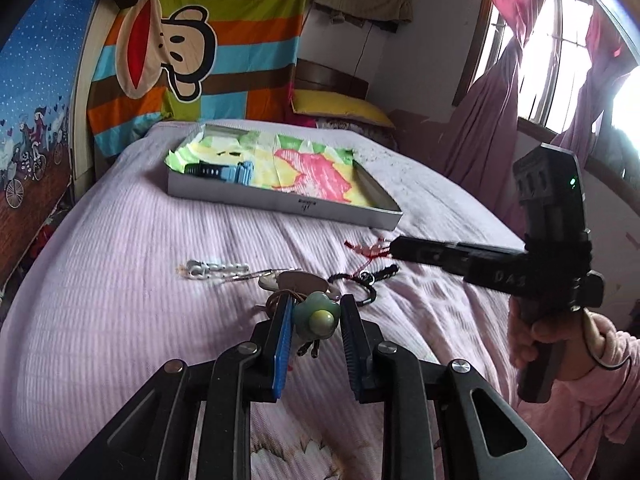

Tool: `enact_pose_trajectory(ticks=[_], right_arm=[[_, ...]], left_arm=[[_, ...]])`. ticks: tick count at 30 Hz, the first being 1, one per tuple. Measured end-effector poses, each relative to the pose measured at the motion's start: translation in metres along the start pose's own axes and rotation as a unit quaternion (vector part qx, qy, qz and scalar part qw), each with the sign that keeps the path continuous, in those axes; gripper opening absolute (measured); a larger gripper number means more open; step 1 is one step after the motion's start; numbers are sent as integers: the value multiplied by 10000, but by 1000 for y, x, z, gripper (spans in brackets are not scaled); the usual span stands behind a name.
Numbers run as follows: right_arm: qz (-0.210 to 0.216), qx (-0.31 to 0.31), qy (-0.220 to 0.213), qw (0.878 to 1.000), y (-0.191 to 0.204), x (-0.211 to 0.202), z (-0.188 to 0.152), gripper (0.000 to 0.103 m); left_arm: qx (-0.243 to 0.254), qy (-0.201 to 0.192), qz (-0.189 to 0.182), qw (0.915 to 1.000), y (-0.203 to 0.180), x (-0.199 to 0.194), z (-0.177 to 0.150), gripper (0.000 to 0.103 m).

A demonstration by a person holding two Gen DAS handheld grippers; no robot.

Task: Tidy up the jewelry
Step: 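Grasp the green flower charm with the left tool while the right tool grasps the red string bracelet, then carry the charm and bracelet over the tray and open both tools to release them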

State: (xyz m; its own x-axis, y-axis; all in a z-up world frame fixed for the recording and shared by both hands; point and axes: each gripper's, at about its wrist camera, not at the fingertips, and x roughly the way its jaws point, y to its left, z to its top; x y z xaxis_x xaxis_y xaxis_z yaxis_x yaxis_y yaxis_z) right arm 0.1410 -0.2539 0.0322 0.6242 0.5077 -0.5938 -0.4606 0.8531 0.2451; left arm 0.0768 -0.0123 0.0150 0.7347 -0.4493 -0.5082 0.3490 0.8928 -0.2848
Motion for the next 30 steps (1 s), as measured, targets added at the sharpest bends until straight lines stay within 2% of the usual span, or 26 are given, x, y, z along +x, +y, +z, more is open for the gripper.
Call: enact_pose_trajectory(ticks=[9,16,23,27,30], right_arm=[[-25,35,-163,9999,-2,-3,2,5],[-13,60,-283,9996,-3,-7,6,5],[-179,76,-911,9957,-12,-23,18,5],[-445,123,-1315,9902,-24,-27,32,5],[-612,156,-1537,9861,-34,-26,45,5]], left_arm=[[-223,-242,-145,9994,7,-5,12,22],[-148,-501,-274,9983,-1,-12,23,22],[12,-643,-58,9979,-7,6,48,22],[11,-796,163,9967,0,24,77,22],[-54,-855,195,9961,9,38,97,22]])
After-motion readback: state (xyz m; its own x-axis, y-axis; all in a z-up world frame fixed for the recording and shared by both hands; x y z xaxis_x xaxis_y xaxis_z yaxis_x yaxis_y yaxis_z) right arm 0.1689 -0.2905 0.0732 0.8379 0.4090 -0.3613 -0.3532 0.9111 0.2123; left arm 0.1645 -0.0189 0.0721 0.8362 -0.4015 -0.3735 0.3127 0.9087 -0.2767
